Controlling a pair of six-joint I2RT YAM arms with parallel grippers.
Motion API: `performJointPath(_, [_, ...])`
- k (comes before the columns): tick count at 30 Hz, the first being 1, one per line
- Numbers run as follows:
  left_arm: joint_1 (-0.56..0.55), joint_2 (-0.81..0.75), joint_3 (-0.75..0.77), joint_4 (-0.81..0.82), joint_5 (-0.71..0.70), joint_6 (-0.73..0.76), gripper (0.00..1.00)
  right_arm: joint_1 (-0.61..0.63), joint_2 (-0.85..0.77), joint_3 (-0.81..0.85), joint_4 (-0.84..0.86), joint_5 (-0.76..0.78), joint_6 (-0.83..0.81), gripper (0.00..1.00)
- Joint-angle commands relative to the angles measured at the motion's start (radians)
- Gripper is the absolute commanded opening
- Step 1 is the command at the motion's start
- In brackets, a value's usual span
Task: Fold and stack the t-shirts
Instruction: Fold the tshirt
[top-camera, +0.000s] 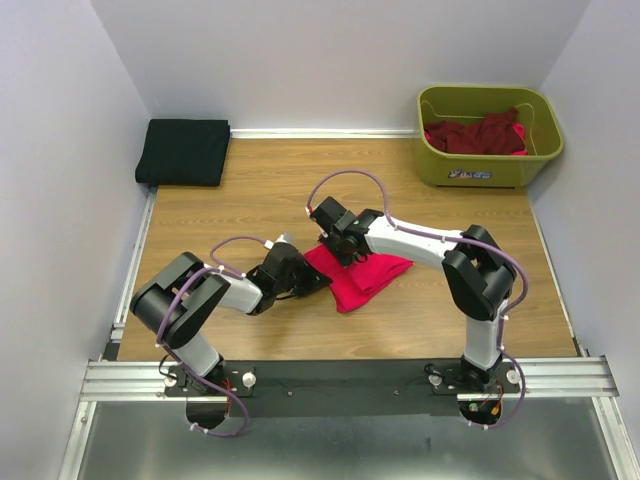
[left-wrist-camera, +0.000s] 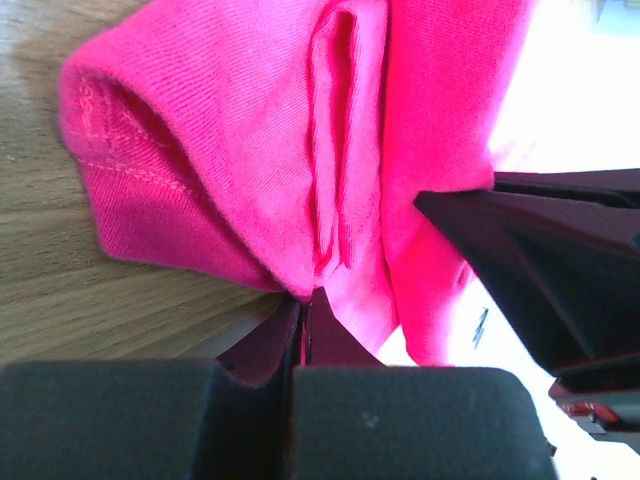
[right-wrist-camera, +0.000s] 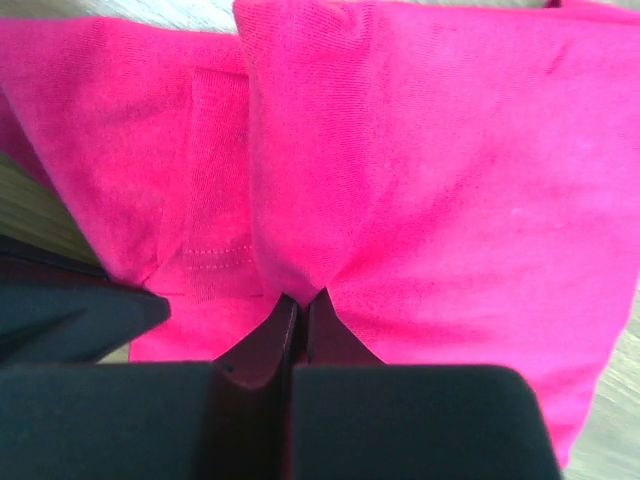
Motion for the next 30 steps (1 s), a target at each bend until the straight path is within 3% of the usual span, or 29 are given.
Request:
performJointPath(1, [-0.009, 0.022, -0.036, -0.064, -0.04, 0.015, 0.0, 0.01, -0.063, -0.013, 0.012, 0.003, -0.016, 0.01])
performJointPath(13, [-0.016, 0.023, -0.04, -0.011, -0.041, 0.01, 0.0, 0.012, -0.169, -0.002, -0.031, -0.145, 0.007, 0.0])
performJointPath(30, [-0.016, 0.005, -0.056, 0.02, -0.056, -0.002, 0.0, 0.041, -0.137, -0.034, -0.043, -0.318, 0.065, 0.01])
